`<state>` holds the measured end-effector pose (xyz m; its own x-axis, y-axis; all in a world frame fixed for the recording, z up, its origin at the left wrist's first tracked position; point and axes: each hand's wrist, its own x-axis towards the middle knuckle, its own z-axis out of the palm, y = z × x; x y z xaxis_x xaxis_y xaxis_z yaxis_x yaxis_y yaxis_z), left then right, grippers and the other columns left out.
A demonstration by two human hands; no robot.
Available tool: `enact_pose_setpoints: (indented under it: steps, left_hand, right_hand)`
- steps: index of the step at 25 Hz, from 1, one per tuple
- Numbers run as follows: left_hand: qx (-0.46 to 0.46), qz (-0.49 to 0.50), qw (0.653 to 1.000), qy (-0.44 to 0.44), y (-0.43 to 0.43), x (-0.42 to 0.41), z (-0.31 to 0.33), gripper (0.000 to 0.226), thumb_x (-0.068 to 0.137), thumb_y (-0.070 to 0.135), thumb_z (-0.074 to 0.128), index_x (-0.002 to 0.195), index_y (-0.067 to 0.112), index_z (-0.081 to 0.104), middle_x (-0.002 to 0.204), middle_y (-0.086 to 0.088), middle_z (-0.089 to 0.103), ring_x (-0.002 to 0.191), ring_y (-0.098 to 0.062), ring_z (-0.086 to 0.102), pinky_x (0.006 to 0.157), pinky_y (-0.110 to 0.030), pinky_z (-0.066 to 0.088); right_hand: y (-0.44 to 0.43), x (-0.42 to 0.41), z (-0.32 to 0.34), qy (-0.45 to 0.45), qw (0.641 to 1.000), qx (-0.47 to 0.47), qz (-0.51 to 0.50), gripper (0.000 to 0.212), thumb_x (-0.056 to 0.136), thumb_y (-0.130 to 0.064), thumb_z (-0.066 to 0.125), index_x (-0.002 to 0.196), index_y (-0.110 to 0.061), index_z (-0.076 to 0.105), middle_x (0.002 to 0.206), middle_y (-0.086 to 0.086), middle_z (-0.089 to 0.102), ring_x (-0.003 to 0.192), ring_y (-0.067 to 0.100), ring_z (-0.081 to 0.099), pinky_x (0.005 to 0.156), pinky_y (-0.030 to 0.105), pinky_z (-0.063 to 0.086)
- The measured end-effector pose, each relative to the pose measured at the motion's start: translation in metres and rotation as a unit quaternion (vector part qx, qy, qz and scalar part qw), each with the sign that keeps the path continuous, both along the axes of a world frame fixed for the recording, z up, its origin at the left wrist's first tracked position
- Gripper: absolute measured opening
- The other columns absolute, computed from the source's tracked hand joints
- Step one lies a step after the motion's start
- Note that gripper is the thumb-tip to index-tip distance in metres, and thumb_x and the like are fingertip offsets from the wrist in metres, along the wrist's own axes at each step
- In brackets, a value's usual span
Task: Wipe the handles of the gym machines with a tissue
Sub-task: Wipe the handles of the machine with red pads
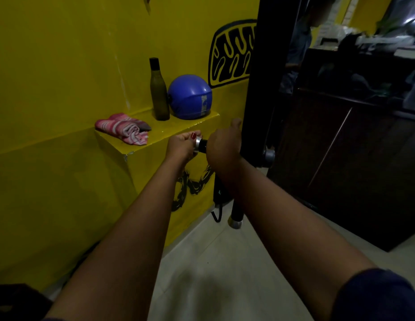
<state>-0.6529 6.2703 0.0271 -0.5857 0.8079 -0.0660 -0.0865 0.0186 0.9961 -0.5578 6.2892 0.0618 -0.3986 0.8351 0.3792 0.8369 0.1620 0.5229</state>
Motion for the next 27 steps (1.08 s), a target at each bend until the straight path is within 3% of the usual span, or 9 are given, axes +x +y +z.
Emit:
enact_pose_setpoints:
  steps: [3, 5, 13, 18, 20, 21, 25, 26, 27]
  left_hand:
    - [0.000, 0.004, 1.000, -0.004, 0.001, -0.002, -0.001, 0.023, 0.096, 0.004, 0.052, 0.106, 0.016, 0.069, 0.117, -0.004, 0.067, 0.105, -0.020, 0.063, 0.093, -0.039, 0.051]
    - [-0.003, 0.002, 1.000, -0.005, 0.001, -0.003, -0.001, 0.024, 0.096, 0.004, 0.051, 0.109, 0.014, 0.069, 0.117, -0.004, 0.067, 0.105, -0.021, 0.063, 0.091, -0.038, 0.052]
    - [-0.011, 0.001, 1.000, 0.007, 0.000, 0.000, 0.003, 0.019, 0.096, 0.009, 0.055, 0.102, 0.018, 0.070, 0.113, -0.004, 0.069, 0.099, -0.019, 0.063, 0.080, -0.032, 0.053]
    - [-0.007, -0.017, 1.000, 0.012, -0.003, -0.005, 0.003, 0.019, 0.096, 0.012, 0.056, 0.109, 0.016, 0.069, 0.116, -0.003, 0.069, 0.100, -0.017, 0.063, 0.070, -0.026, 0.050]
    - [-0.003, -0.024, 1.000, 0.013, -0.004, -0.005, 0.003, 0.021, 0.098, 0.012, 0.053, 0.114, 0.013, 0.067, 0.118, -0.005, 0.067, 0.103, -0.018, 0.062, 0.072, -0.026, 0.050]
    - [-0.001, -0.026, 1.000, 0.014, -0.005, -0.005, 0.004, 0.022, 0.098, 0.013, 0.053, 0.115, 0.012, 0.067, 0.118, -0.006, 0.067, 0.102, -0.018, 0.061, 0.074, -0.028, 0.051]
    - [0.004, -0.038, 0.999, 0.025, -0.008, -0.004, 0.005, 0.025, 0.099, 0.014, 0.051, 0.120, 0.009, 0.065, 0.114, -0.004, 0.066, 0.087, -0.009, 0.060, 0.074, -0.025, 0.050]
    - [0.007, -0.039, 0.999, 0.027, -0.008, -0.004, 0.005, 0.026, 0.099, 0.014, 0.051, 0.120, 0.008, 0.065, 0.115, -0.004, 0.066, 0.086, -0.008, 0.059, 0.073, -0.025, 0.050]
    - [0.009, -0.039, 0.999, 0.032, -0.009, -0.005, 0.004, 0.026, 0.099, 0.014, 0.051, 0.120, 0.009, 0.065, 0.116, -0.005, 0.066, 0.087, -0.008, 0.060, 0.073, -0.025, 0.050]
  right_hand:
    - [-0.007, 0.003, -0.015, -0.046, 0.997, 0.013, 0.059, 0.018, 0.098, -0.029, 0.043, 0.098, -0.026, 0.060, 0.088, -0.006, 0.064, 0.095, 0.011, 0.057, 0.106, 0.036, 0.027]
    - [-0.031, 0.021, -0.030, -0.075, 0.992, 0.050, 0.092, 0.010, 0.092, -0.024, 0.053, 0.085, -0.018, 0.057, 0.069, 0.003, 0.052, 0.076, 0.017, 0.052, 0.086, 0.032, 0.040]
    - [-0.028, 0.027, -0.029, 0.138, 0.971, 0.121, 0.150, 0.009, 0.072, -0.026, 0.066, 0.065, -0.022, 0.062, 0.064, -0.003, 0.060, 0.066, 0.015, 0.058, 0.064, 0.026, 0.043]
    - [-0.038, 0.034, -0.086, 0.459, 0.846, 0.125, 0.242, 0.016, 0.085, -0.005, 0.047, 0.090, -0.004, 0.063, 0.091, 0.011, 0.062, 0.073, 0.024, 0.063, 0.056, 0.029, 0.051]
    - [-0.053, 0.035, -0.102, 0.637, 0.726, 0.088, 0.243, 0.012, 0.084, -0.004, 0.056, 0.089, -0.012, 0.064, 0.089, -0.011, 0.058, 0.076, 0.004, 0.057, 0.060, 0.016, 0.046]
    - [-0.057, 0.030, -0.104, 0.748, 0.626, 0.061, 0.211, 0.015, 0.086, -0.003, 0.060, 0.086, -0.018, 0.064, 0.082, -0.017, 0.058, 0.074, -0.002, 0.055, 0.063, 0.013, 0.045]
    - [-0.050, 0.004, -0.080, 0.989, 0.021, -0.139, 0.036, 0.009, 0.088, -0.001, 0.062, 0.091, -0.008, 0.067, 0.090, 0.005, 0.072, 0.086, 0.016, 0.069, 0.087, 0.032, 0.054]
    - [-0.042, 0.003, -0.074, 0.984, -0.053, -0.171, -0.003, 0.007, 0.090, -0.002, 0.059, 0.092, -0.007, 0.064, 0.091, 0.005, 0.070, 0.085, 0.014, 0.068, 0.082, 0.027, 0.055]
    - [-0.034, 0.003, -0.072, 0.979, -0.045, -0.198, -0.029, 0.006, 0.092, -0.004, 0.056, 0.093, -0.008, 0.061, 0.091, 0.003, 0.067, 0.083, 0.011, 0.065, 0.072, 0.019, 0.053]
